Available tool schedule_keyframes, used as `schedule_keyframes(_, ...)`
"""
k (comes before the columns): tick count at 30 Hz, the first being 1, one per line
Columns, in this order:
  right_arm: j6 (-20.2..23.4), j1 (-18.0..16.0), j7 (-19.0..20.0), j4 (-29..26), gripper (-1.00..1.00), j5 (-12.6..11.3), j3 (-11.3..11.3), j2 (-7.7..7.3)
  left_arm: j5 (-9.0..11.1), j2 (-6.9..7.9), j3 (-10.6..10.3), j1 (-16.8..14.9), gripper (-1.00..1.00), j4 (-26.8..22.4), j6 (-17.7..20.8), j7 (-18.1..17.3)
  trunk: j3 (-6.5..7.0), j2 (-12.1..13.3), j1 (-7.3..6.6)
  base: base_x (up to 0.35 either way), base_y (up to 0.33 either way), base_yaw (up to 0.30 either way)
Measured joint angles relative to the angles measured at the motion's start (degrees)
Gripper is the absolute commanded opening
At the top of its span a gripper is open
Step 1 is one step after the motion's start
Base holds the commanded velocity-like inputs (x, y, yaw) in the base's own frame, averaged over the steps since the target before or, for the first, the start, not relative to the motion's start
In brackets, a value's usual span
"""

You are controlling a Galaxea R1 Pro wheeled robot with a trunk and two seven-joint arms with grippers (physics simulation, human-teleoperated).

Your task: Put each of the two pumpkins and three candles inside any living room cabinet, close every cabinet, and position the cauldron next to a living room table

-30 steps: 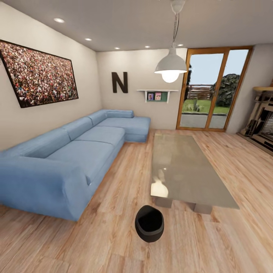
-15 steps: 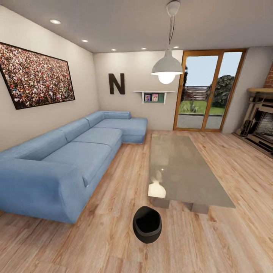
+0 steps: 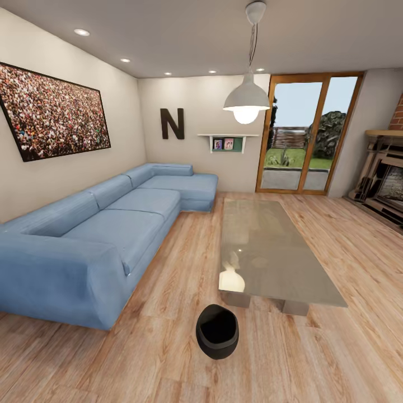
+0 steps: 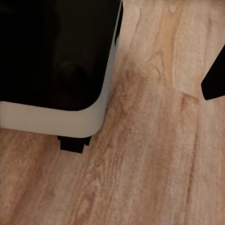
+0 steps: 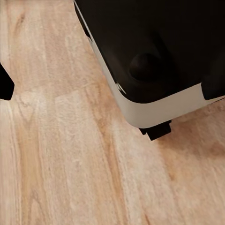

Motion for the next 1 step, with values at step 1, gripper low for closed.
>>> schedule_keyframes(1,0.0,0.0,0.0,0.0,1.00,0.0,0.0,0.01,0.0,-0.01,0.0,0.0,1.00,0.0,0.0,0.0,0.00,0.0,0.00,0.000,0.000,0.000)
